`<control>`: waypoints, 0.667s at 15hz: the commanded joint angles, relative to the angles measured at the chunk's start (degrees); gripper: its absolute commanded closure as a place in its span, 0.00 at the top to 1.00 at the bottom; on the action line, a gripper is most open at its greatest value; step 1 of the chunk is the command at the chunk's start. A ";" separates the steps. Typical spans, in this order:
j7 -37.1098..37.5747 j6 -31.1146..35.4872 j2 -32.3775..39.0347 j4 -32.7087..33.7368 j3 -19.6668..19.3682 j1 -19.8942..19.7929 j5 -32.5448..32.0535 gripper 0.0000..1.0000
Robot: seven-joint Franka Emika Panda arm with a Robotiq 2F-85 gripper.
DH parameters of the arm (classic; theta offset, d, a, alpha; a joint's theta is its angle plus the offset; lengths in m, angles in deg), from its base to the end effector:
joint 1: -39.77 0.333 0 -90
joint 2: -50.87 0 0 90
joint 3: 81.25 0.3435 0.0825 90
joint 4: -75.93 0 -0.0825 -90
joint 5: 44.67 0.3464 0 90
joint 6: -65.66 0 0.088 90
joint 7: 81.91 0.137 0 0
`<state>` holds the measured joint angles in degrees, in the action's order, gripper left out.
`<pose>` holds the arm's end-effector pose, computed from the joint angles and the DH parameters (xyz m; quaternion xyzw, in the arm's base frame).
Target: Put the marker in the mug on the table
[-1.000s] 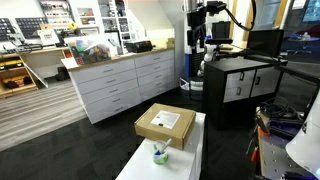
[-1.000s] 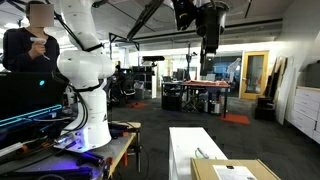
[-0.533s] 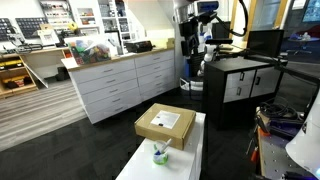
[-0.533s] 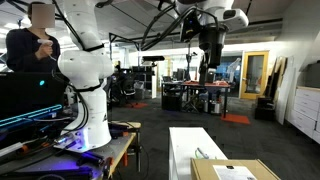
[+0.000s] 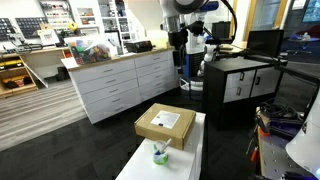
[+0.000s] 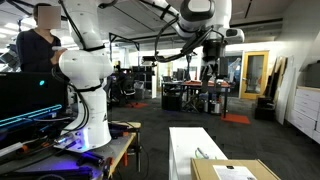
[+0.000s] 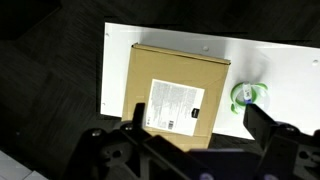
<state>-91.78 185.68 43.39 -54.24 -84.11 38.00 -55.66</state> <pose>0.4528 -0.0514 0.4267 0.9921 0.0956 -0.0328 0.0750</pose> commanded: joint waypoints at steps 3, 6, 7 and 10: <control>-3.44 7.58 3.59 -3.22 2.53 2.80 3.17 1.00; -4.49 10.21 6.44 -3.79 4.10 4.00 4.42 1.00; -4.88 11.00 7.44 -3.94 4.54 4.19 4.68 1.00; -6.39 12.60 10.28 -4.08 5.73 4.69 5.90 1.00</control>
<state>-95.61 195.77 51.86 -57.61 -79.02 42.27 -51.60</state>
